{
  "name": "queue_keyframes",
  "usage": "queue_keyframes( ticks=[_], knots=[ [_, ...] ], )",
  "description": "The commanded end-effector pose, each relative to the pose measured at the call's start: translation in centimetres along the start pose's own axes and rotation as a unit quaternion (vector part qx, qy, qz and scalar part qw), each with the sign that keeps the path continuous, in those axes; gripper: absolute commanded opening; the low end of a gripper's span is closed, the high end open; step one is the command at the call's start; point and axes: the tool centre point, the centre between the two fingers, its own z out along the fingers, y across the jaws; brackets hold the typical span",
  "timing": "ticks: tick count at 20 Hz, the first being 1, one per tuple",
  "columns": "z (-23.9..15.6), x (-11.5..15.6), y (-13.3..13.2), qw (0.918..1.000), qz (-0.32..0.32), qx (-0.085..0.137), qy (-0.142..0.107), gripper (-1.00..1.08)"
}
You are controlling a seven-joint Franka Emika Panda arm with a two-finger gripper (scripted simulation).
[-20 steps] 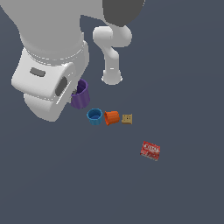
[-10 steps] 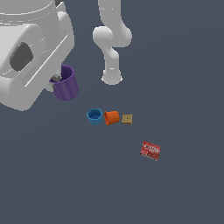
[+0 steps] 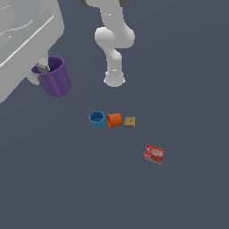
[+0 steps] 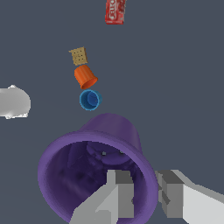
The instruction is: Pick up a designated object from a clutter of objects.
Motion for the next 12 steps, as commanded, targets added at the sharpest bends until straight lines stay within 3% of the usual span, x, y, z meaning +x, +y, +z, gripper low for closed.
queue_keyframes(
  ticks=[1, 12],
  knots=[
    [-0.53, -0.32, 0.08, 1.0, 0.0, -0.001, 0.0, -1.0],
    [-1.32, -0.81, 0.31, 1.0, 0.0, -0.001, 0.0, -1.0]
  ],
)
